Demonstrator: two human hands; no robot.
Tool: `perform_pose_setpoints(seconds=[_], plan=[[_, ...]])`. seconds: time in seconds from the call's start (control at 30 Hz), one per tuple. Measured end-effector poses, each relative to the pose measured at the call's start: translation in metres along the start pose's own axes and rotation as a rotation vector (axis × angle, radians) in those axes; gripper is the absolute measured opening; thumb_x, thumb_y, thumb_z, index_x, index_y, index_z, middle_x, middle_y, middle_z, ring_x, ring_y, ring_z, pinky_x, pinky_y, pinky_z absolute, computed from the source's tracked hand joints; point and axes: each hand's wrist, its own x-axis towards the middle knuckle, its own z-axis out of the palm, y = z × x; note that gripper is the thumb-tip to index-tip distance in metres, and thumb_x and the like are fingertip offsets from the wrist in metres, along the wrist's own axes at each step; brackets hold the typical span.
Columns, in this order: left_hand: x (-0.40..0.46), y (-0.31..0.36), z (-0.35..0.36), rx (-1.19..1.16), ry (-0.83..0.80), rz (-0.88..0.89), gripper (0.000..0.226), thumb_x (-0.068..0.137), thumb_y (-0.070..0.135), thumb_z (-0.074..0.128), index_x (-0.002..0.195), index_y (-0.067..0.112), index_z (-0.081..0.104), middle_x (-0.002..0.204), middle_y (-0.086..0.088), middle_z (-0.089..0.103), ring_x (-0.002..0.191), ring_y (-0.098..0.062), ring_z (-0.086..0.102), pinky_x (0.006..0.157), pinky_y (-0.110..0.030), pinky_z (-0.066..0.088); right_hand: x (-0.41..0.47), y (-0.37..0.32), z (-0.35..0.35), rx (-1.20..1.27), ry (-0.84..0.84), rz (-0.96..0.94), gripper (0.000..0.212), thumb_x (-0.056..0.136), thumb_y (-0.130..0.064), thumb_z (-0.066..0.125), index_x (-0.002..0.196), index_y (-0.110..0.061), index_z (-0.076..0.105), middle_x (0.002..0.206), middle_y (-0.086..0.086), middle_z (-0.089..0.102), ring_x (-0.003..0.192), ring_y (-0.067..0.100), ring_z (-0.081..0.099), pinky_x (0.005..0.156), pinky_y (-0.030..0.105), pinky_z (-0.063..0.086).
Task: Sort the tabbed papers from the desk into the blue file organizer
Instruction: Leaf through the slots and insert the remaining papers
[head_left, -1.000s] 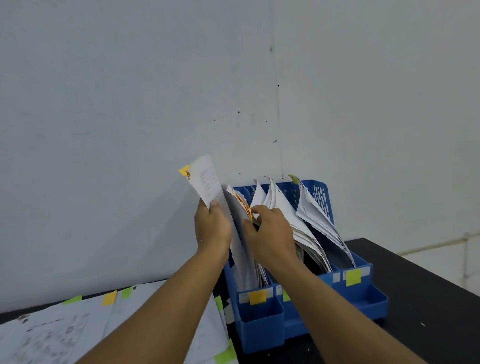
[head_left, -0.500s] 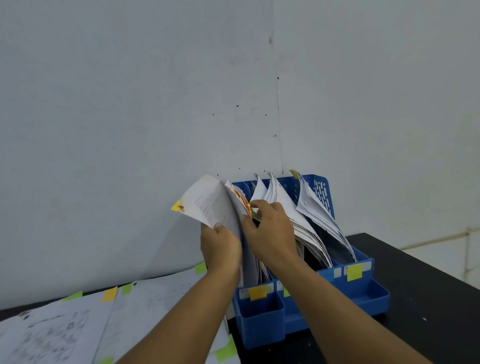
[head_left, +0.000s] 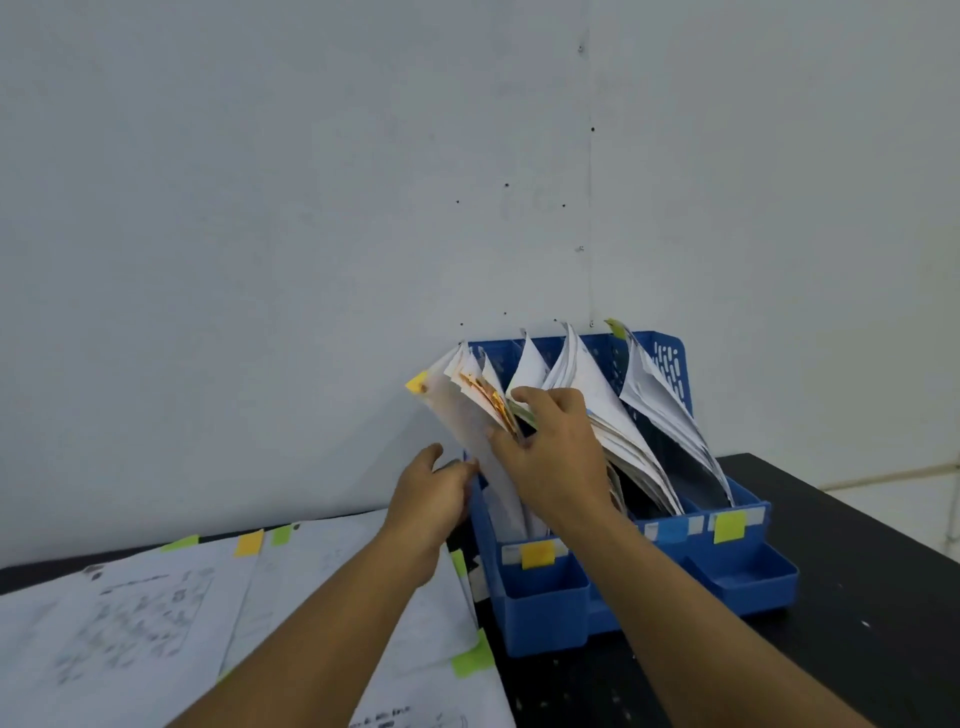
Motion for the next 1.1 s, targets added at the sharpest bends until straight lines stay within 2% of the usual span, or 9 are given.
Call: perform_pose_setpoints(seconds=[0.1, 0.27, 0.4, 0.5, 0.63, 0.7, 0.8, 0.97, 1.1], plan=[[-0.022, -0.011, -0.033, 0.062, 0.031, -0.003, 0.063, 0.089, 0.019, 0.063, 0.147, 0.023, 0.036, 0.108, -0.001, 0.063, 0.101, -0.022, 0.063, 0.093, -0.039, 0.054, -0.017, -0.003, 0.006, -0.021, 0.034, -0.143, 0.045, 0.090, -0.041, 0.068, 0.130, -0.022, 0.059, 0.140, 0.004, 0.040, 0.104, 0.018, 0.055, 0.072, 0.028, 0.049], [-0.058, -0.035, -0.099, 0.312, 0.087, 0.084, 0.031, 0.090, 0.016, 0.064, 0.119, 0.024, 0.061, 0.120, 0.004, 0.064, 0.109, -0.013, 0.060, 0.097, -0.033, 0.047, -0.050, -0.007, 0.017, -0.004, 0.102, -0.270, 0.040, 0.091, -0.038, 0.064, 0.124, -0.015, 0.064, 0.124, 0.008, 0.053, 0.102, 0.023, 0.054, 0.078, 0.035, 0.052], [-0.085, -0.066, -0.135, 0.656, 0.094, 0.164, 0.024, 0.090, 0.024, 0.065, 0.113, 0.030, 0.063, 0.111, 0.013, 0.063, 0.108, -0.006, 0.058, 0.088, -0.020, 0.041, -0.088, -0.014, 0.032, 0.073, -0.068, -0.245, 0.035, 0.095, -0.031, 0.062, 0.127, -0.017, 0.063, 0.110, -0.002, 0.061, 0.097, 0.012, 0.056, 0.077, 0.026, 0.048], [-0.105, -0.093, -0.150, 0.792, 0.057, 0.165, 0.027, 0.090, 0.029, 0.066, 0.117, 0.030, 0.062, 0.111, 0.014, 0.060, 0.106, -0.006, 0.057, 0.086, -0.016, 0.042, -0.118, -0.013, 0.047, 0.050, -0.253, -0.153, 0.033, 0.094, -0.031, 0.065, 0.125, -0.020, 0.066, 0.110, -0.004, 0.065, 0.098, 0.011, 0.058, 0.082, 0.033, 0.052], [-0.123, -0.120, -0.159, 0.928, -0.025, 0.210, 0.054, 0.082, 0.059, 0.053, 0.123, 0.025, 0.061, 0.125, 0.012, 0.054, 0.126, -0.013, 0.047, 0.110, -0.027, 0.031, -0.143, -0.014, 0.055, -0.098, -0.314, -0.239, 0.023, 0.090, -0.024, 0.070, 0.111, -0.017, 0.074, 0.104, -0.001, 0.071, 0.098, 0.023, 0.064, 0.086, 0.037, 0.049], [-0.127, -0.127, -0.160, 0.999, -0.059, 0.260, 0.067, 0.078, 0.066, 0.037, 0.127, 0.026, 0.058, 0.136, 0.012, 0.049, 0.138, -0.014, 0.034, 0.118, -0.037, 0.018, -0.151, -0.020, 0.054, -0.101, -0.364, -0.213, 0.027, 0.093, -0.027, 0.066, 0.118, -0.017, 0.071, 0.114, 0.000, 0.069, 0.107, 0.021, 0.060, 0.087, 0.034, 0.049], [-0.131, -0.132, -0.162, 1.033, -0.050, 0.273, 0.061, 0.083, 0.058, 0.036, 0.135, 0.029, 0.051, 0.146, 0.011, 0.043, 0.145, -0.014, 0.022, 0.120, -0.037, 0.006, -0.164, -0.024, 0.056, -0.164, -0.519, -0.156, 0.043, 0.098, -0.037, 0.058, 0.137, -0.020, 0.058, 0.139, -0.001, 0.056, 0.129, 0.018, 0.046, 0.104, 0.032, 0.043], [-0.136, -0.134, -0.162, 1.019, -0.014, 0.356, 0.047, 0.091, 0.050, 0.046, 0.131, 0.027, 0.056, 0.139, 0.009, 0.053, 0.142, -0.013, 0.029, 0.119, -0.035, 0.010, -0.170, -0.024, 0.060, -0.333, -0.707, -0.098, 0.059, 0.100, -0.053, 0.045, 0.152, -0.027, 0.035, 0.161, 0.001, 0.027, 0.148, 0.019, 0.019, 0.119, 0.031, 0.019], [-0.136, -0.135, -0.160, 1.013, 0.033, 0.432, 0.039, 0.093, 0.041, 0.058, 0.128, 0.026, 0.060, 0.136, 0.006, 0.053, 0.138, -0.012, 0.034, 0.113, -0.023, 0.016, -0.170, -0.025, 0.064, -0.447, -0.701, -0.019, 0.066, 0.097, -0.064, 0.036, 0.152, -0.027, 0.032, 0.162, 0.005, 0.023, 0.149, 0.025, 0.018, 0.119, 0.039, 0.023]])
